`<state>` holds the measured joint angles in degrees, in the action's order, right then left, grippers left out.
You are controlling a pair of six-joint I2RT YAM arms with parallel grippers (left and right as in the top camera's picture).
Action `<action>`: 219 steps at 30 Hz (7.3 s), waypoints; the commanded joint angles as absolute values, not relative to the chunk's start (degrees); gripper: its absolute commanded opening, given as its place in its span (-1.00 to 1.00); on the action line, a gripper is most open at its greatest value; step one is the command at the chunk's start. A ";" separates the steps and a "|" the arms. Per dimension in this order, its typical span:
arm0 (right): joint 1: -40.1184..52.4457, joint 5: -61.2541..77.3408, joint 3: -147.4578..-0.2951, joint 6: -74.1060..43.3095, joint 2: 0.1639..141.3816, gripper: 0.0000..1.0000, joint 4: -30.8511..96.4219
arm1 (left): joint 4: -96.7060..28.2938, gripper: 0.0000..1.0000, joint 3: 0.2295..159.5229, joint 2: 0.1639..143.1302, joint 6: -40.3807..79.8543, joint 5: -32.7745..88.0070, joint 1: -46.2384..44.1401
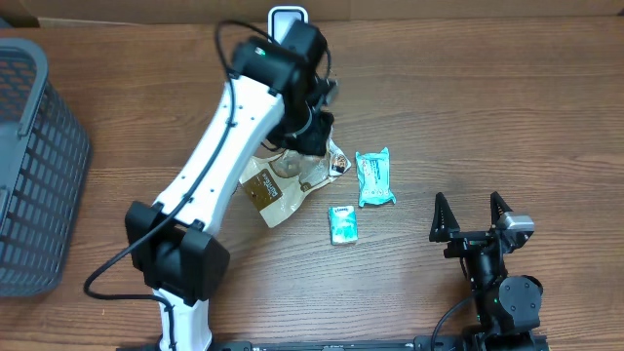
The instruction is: Scan the item barcode
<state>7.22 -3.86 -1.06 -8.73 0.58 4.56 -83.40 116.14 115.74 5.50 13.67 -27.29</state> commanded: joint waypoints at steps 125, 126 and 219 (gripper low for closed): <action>7.55 -4.43 -0.45 -8.51 0.23 1.00 4.29 | -70.48 0.99 119.39 86.24 -20.60 5.39 22.55; 7.55 -4.43 -0.45 -8.49 0.23 1.00 4.27 | -70.48 0.99 119.39 86.24 -20.60 5.39 22.55; 7.49 24.67 -64.64 -8.45 55.02 1.00 62.15 | -70.52 0.99 119.39 86.24 -20.58 5.41 22.48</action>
<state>7.22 24.18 -59.44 -9.58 50.43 58.70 -70.70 119.24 86.59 -19.73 5.37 22.17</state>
